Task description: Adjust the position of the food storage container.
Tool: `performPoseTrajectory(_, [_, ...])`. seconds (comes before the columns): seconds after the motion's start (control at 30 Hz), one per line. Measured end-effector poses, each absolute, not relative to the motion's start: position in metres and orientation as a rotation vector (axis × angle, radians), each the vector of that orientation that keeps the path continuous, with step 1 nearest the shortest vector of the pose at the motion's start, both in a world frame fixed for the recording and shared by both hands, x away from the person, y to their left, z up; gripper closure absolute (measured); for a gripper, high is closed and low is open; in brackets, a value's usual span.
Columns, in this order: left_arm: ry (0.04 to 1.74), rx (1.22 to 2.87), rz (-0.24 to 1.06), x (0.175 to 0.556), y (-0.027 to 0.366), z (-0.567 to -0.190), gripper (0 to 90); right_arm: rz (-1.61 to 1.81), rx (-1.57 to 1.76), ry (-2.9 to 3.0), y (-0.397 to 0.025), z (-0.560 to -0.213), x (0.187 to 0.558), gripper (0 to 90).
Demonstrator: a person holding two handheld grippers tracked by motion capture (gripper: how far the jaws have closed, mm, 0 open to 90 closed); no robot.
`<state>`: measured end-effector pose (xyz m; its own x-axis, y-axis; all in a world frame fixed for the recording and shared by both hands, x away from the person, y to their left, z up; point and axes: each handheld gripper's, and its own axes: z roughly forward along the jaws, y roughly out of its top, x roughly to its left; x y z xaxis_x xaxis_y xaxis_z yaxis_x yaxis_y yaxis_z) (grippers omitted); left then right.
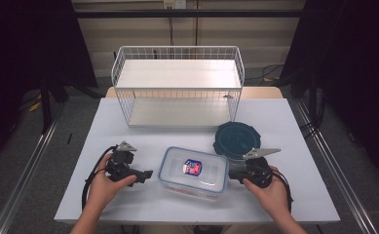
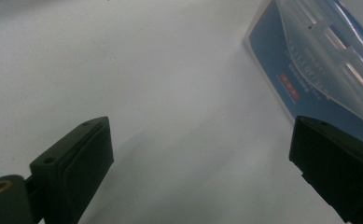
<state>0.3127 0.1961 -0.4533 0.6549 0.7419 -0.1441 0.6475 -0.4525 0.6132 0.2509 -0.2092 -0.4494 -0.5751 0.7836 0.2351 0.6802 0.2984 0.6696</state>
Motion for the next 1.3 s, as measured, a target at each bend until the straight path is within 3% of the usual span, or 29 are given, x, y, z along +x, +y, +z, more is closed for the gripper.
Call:
performPoseTrajectory(0.97, [1.186, 2.201, 0.201, 0.295, 0.234, -0.451, 7.1, 1.180, 1.273, 2.407, -0.149, -0.447, 0.280, 90.0])
performPoseTrajectory(1.3, [1.195, 2.202, 0.201, 0.293, 0.241, -0.451, 6.8, 1.210, 1.265, 2.404, -0.149, -0.447, 0.281, 88.4])
